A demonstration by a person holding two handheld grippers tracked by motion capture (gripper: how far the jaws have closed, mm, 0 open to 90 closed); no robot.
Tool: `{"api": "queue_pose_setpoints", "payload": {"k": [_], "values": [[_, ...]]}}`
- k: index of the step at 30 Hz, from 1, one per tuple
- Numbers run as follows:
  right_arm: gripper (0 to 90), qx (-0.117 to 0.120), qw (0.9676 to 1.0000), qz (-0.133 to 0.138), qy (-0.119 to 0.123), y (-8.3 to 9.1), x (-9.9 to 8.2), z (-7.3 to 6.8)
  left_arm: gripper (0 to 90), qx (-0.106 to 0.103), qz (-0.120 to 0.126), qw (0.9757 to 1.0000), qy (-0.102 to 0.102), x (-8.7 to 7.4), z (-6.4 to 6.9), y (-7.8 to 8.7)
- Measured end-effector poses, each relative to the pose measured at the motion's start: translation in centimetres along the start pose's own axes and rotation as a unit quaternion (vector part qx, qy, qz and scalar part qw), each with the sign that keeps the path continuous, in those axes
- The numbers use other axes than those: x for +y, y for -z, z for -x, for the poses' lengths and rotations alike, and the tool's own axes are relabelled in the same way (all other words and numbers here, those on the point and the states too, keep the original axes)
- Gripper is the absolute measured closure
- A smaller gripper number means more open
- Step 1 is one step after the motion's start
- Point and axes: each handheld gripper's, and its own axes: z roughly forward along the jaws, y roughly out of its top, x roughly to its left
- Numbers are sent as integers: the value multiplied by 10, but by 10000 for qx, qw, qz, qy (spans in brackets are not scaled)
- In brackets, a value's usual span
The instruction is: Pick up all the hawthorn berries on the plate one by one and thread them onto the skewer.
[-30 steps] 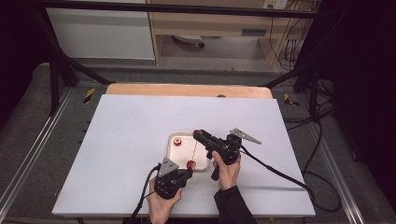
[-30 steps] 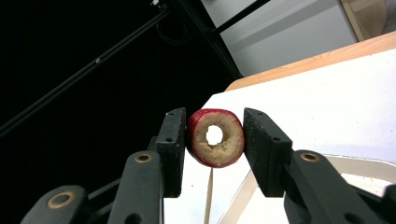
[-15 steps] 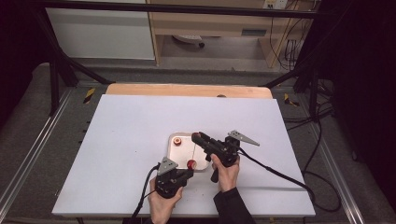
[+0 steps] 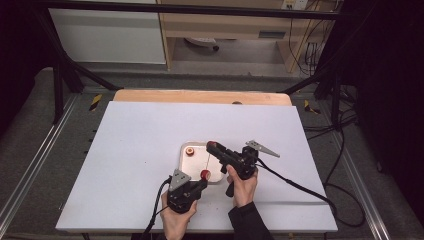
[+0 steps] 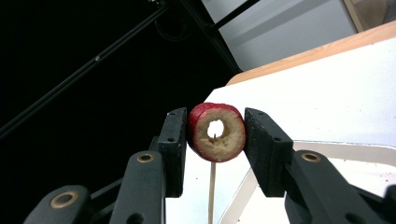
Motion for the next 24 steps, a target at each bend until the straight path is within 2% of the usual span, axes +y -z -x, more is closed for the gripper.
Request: {"api": "queue_pose_setpoints", "payload": {"k": [3,6,8,11,14,15,17,20,23,24], "values": [[613,-45,9999,98,-96,-1,-2,-1,885,26,27,10000,38,0,3,-2],[614,-123,9997,195,58,0,-4,-1,885,-83,73,9997,206,0,3,-3],[613,-149,9997,101,167,0,-5,-2,885,-107,172,9995,234,1,4,0],[613,-152,9998,9,147,-1,-7,-1,885,-108,86,9996,261,2,3,-2],[613,-157,9997,3,190,0,-8,-1,886,-47,20,9997,231,2,2,-5],[613,-178,9997,-8,178,0,-7,-2,886,-95,30,9996,248,2,1,-6],[613,-203,9996,-8,204,1,-6,-2,886,-108,73,9998,145,2,3,-6],[614,-205,9995,-43,228,3,-5,-3,886,-205,179,9994,208,2,1,-4],[614,-185,9996,-105,179,5,-2,-4,886,-138,136,9997,127,3,0,-4],[615,-243,9994,-138,223,5,-1,-3,886,-117,124,9998,73,3,0,-4]]}}
